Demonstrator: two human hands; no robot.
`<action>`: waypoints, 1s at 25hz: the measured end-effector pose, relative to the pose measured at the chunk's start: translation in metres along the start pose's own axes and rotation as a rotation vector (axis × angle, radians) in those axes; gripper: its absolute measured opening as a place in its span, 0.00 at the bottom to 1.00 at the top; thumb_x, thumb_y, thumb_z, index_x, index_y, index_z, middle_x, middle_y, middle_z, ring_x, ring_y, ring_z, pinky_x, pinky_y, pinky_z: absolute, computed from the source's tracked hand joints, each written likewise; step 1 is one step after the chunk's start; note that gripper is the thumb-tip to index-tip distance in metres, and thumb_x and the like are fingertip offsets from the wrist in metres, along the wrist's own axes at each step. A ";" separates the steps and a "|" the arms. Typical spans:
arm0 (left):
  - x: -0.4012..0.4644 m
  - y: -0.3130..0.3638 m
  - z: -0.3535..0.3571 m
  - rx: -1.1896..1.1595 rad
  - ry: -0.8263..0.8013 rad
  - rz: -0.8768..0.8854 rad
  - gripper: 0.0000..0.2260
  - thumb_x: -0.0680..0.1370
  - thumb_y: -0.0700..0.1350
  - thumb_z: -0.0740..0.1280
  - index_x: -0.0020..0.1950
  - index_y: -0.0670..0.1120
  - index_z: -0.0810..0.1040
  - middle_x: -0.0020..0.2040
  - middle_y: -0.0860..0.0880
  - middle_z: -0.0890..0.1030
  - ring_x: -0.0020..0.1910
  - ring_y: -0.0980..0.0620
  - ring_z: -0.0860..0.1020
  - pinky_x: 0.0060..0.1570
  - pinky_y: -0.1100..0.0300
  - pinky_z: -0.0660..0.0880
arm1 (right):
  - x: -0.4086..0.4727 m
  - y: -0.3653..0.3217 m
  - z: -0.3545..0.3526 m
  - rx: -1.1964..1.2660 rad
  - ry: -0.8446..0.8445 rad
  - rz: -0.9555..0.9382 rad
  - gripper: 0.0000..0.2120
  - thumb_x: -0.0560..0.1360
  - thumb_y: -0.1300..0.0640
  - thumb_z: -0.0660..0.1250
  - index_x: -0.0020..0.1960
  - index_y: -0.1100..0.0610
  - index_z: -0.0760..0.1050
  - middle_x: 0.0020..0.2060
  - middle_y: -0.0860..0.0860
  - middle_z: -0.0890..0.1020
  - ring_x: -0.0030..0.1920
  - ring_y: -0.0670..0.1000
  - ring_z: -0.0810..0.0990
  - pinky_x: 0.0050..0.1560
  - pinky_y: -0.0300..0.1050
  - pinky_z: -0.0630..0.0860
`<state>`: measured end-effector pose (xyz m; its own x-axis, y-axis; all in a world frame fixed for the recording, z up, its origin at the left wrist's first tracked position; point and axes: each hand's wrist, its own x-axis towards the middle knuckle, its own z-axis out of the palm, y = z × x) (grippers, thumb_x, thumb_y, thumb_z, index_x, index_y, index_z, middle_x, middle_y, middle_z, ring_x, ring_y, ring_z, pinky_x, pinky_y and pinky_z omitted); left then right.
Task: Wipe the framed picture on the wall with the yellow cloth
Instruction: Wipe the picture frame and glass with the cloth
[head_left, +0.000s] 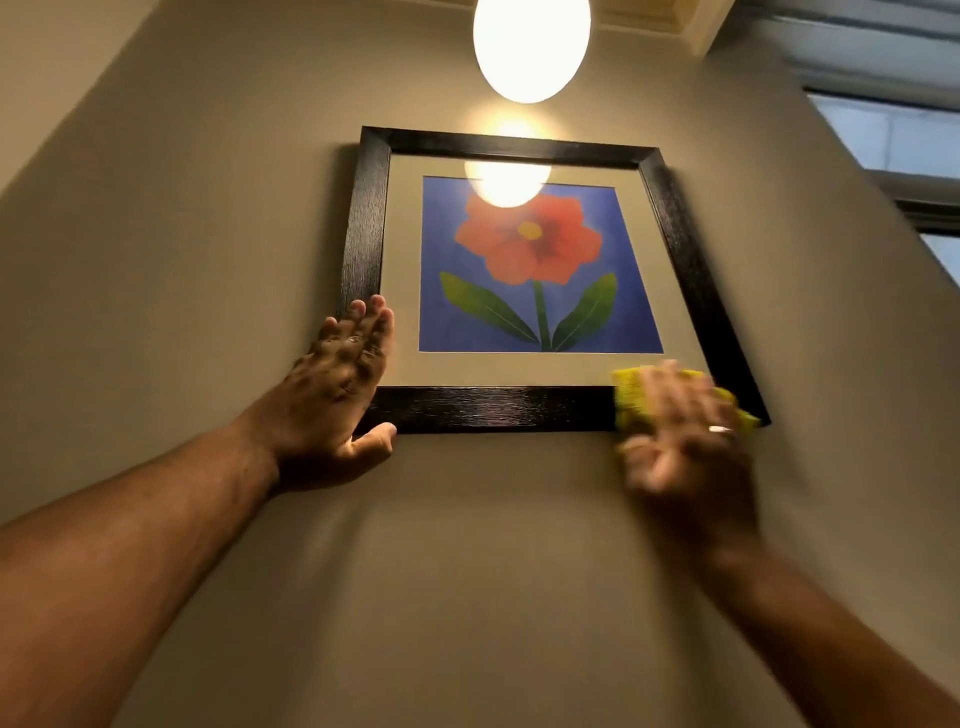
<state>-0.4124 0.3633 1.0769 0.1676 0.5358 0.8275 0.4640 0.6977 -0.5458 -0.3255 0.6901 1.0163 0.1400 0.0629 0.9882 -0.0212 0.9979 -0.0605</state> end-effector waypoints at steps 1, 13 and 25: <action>0.000 0.001 0.001 -0.003 0.008 -0.001 0.43 0.71 0.59 0.56 0.78 0.41 0.42 0.79 0.40 0.43 0.78 0.42 0.42 0.76 0.56 0.38 | 0.003 0.021 -0.012 -0.034 0.046 0.184 0.24 0.72 0.51 0.51 0.67 0.54 0.64 0.65 0.61 0.73 0.65 0.64 0.69 0.65 0.66 0.67; -0.001 0.000 0.007 0.034 0.076 -0.015 0.45 0.71 0.59 0.58 0.77 0.38 0.41 0.79 0.37 0.44 0.79 0.43 0.43 0.76 0.55 0.42 | 0.125 -0.071 0.006 0.037 -0.434 -0.619 0.22 0.78 0.45 0.53 0.70 0.49 0.65 0.73 0.52 0.65 0.73 0.50 0.57 0.74 0.54 0.51; 0.000 0.010 0.002 0.184 0.005 -0.114 0.43 0.74 0.73 0.45 0.79 0.46 0.41 0.79 0.38 0.45 0.78 0.41 0.46 0.76 0.49 0.46 | 0.040 -0.028 -0.028 0.053 -0.364 -0.559 0.20 0.79 0.45 0.54 0.70 0.46 0.65 0.73 0.49 0.67 0.74 0.54 0.61 0.72 0.47 0.52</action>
<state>-0.4095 0.3717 1.0712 0.1279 0.4460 0.8858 0.3133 0.8293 -0.4628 -0.2918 0.6654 1.0540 -0.1991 -0.4810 0.8538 -0.0924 0.8766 0.4723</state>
